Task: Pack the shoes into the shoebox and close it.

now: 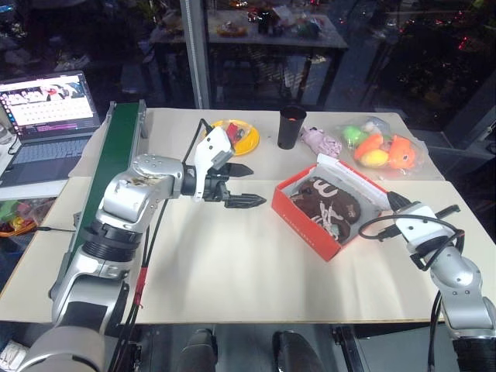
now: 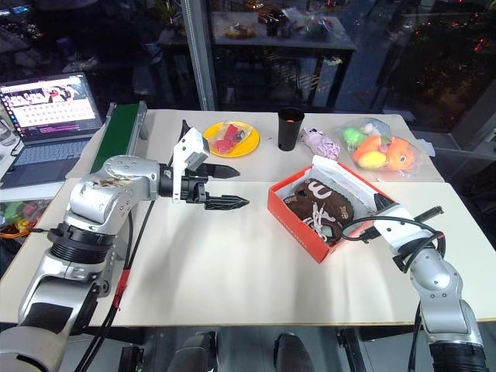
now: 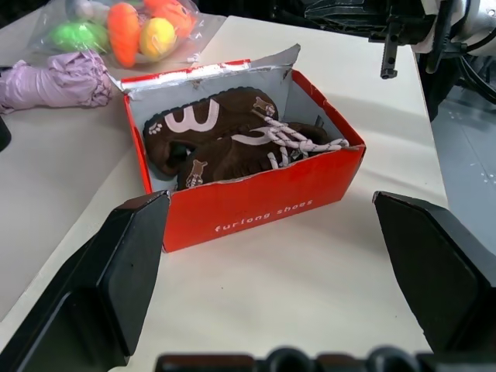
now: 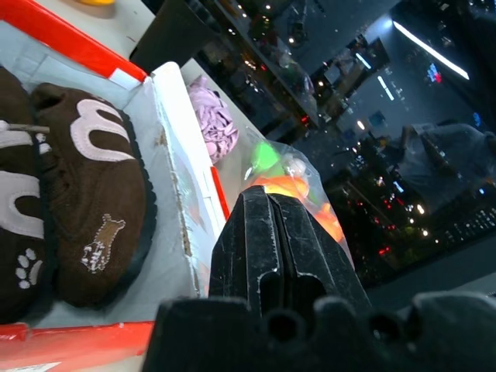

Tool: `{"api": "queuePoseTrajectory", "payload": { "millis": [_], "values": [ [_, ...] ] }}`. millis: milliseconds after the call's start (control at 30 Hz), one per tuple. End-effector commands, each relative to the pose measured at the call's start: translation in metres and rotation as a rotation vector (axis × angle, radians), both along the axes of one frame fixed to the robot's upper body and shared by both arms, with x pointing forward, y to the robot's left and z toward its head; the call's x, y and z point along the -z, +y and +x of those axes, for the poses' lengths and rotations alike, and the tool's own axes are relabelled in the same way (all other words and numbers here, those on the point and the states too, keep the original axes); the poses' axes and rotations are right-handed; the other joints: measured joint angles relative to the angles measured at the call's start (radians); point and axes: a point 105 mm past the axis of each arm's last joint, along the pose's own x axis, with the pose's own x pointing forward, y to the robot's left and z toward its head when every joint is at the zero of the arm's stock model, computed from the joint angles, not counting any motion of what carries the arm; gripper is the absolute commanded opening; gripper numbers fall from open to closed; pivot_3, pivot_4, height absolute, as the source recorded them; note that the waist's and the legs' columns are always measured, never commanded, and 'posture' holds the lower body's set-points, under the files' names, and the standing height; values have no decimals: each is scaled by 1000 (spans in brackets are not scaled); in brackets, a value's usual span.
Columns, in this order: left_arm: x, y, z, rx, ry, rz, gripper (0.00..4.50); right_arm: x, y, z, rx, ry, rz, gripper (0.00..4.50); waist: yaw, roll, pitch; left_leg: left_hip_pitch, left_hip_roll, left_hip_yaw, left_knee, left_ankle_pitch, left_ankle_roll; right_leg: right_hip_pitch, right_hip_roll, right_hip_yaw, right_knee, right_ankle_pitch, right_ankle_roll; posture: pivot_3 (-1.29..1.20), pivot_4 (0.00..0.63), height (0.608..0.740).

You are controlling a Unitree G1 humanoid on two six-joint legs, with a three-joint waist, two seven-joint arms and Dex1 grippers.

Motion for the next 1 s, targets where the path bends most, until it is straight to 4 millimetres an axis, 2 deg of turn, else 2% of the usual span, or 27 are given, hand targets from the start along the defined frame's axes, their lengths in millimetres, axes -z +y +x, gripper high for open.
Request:
{"api": "queuePoseTrajectory", "payload": {
  "millis": [33,167,267,333,500,600,700,833,1000],
  "values": [
    [-14,-3,-1,24,-57,-7,4500,2,0,-4,9,9,16,29,0,0,0,0,0,0,0,0,0,0,0,0,0,0,0,0,150,736],
    [-13,-2,-2,17,-55,-9,4500,26,17,-2,-61,136,24,29,-3,0,0,0,0,0,0,0,0,0,0,0,0,0,0,0,150,736],
    [-11,0,-2,6,-52,-11,4500,41,-7,1,94,208,95,29,-1,0,0,0,0,0,0,0,0,0,0,0,0,0,0,0,150,736],
    [-10,2,-3,-3,-51,-7,4500,40,-20,-3,154,187,144,29,0,0,0,0,0,0,0,0,0,0,0,0,0,0,0,0,150,736],
    [-10,7,-3,-27,-53,-6,4500,35,-37,-24,232,92,148,29,10,0,0,0,0,0,-1,0,0,0,0,0,0,-1,1,0,150,736],
    [-9,7,-4,-32,-51,-7,4500,41,-38,-29,240,99,179,29,5,0,0,0,0,0,-1,0,0,0,0,0,0,-1,1,0,150,736],
    [-8,6,-6,-28,-47,-5,4500,54,-30,-21,222,127,201,29,-6,0,0,1,0,0,0,0,0,0,0,1,0,-1,0,0,150,736],
    [-9,5,-5,-25,-52,-1,4500,70,-31,-5,250,155,138,29,-12,0,0,2,-1,0,0,0,0,1,0,2,1,-1,0,0,150,736],
    [-11,9,-5,-36,-57,9,4500,58,-25,17,255,73,80,29,-9,0,0,2,-1,0,-1,0,1,1,0,2,0,-1,0,0,150,736]
  ]
}}
